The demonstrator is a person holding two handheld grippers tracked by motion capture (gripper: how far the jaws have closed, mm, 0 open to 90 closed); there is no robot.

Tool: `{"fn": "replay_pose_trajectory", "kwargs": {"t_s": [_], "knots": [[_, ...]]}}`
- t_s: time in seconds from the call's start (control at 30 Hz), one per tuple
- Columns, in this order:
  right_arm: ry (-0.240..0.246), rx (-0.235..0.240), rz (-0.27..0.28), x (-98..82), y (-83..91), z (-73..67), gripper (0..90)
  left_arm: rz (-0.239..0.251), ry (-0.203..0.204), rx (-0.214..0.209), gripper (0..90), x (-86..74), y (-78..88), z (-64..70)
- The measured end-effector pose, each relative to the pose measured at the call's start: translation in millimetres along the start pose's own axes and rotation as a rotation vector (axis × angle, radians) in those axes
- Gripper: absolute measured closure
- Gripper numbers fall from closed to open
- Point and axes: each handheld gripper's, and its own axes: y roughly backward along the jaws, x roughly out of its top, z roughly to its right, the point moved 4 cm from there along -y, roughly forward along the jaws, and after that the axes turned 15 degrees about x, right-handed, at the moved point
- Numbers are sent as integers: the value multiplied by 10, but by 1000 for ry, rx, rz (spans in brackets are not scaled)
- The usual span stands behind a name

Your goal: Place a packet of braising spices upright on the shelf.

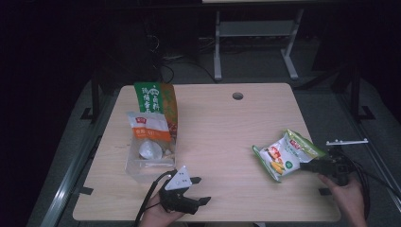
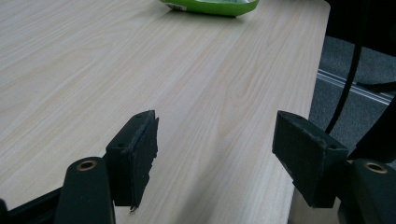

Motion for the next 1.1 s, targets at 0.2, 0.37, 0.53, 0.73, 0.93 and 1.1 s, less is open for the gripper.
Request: {"fn": "replay_pose_trajectory", "kwargs": {"t_s": [0.2,0.37,0.53,0.73,0.93,1.1], "knots": [[-30,59,38,77,-50,64,393,0,1,-1,305,2,-4,4],[-27,103,54,126,-138,59,534,0,-1,-1,306,4,-6,5],[14,124,57,183,-212,-26,758,-1,-1,0,306,4,-6,0],[49,87,40,201,-212,-79,872,-2,-2,2,308,4,-5,-9],[83,81,43,250,-172,-200,886,-5,-4,5,310,4,-6,-16],[129,89,37,331,-151,-341,889,-3,-1,6,311,7,-2,-15]]}}
